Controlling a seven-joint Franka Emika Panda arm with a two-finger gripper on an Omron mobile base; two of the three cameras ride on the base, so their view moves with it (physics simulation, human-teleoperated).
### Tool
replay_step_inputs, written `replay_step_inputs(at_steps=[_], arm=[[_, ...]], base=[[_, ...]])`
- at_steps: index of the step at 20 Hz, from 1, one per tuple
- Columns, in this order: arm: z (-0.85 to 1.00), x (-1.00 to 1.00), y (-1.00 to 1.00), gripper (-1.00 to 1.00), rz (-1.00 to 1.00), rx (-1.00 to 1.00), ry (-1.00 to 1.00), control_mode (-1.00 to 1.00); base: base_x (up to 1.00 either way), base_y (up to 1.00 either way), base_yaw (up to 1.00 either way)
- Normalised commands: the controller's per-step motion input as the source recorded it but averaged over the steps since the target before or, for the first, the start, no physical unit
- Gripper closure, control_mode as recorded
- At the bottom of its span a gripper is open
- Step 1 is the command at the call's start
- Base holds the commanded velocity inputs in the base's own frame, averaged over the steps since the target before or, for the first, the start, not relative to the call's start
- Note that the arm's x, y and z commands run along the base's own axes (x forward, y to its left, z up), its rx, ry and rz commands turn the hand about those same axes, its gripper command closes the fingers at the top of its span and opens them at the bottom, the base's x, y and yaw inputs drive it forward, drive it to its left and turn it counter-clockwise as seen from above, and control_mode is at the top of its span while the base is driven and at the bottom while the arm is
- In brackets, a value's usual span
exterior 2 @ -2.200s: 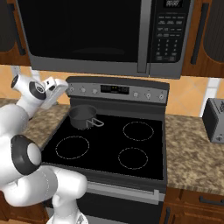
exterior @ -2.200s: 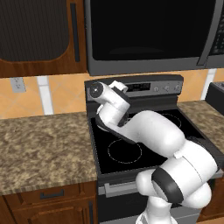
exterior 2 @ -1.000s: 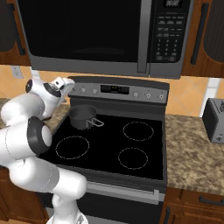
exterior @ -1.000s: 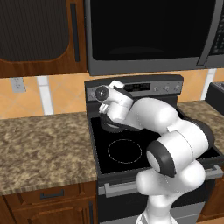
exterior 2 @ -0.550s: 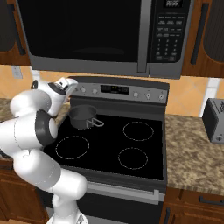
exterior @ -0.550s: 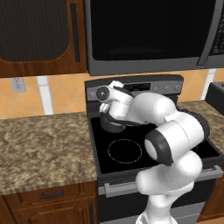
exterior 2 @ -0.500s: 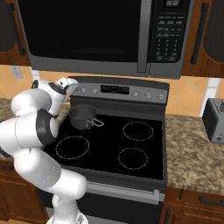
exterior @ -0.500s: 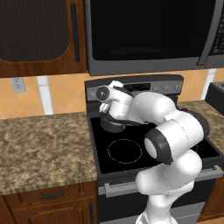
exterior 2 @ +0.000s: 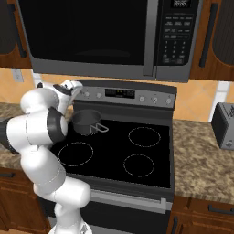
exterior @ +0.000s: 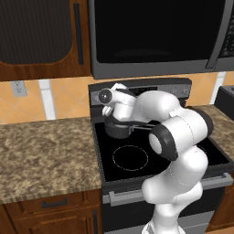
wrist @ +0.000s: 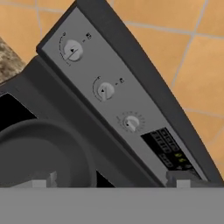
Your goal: Turn off the rear left burner of the stove.
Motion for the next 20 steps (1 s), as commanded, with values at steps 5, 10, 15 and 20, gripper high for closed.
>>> replay_step_inputs(at_steps=[5, 10, 15, 20], arm=[[-0.05, 0.23, 0.12, -1.00, 0.00, 0.00, -0.02, -1.00], [-0.11, 0.20, 0.00, -1.00, 0.00, 0.00, -0.03, -1.00], [-0.16, 0.33, -0.04, -1.00, 0.00, 0.00, -0.02, -1.00], [-0.18, 0.36, 0.00, -1.00, 0.00, 0.00, 0.00, -1.00]], base=[[0.00, 0.00, 0.00], [0.00, 0.00, 0.00], [0.00, 0.00, 0.00], [0.00, 0.00, 0.00]])
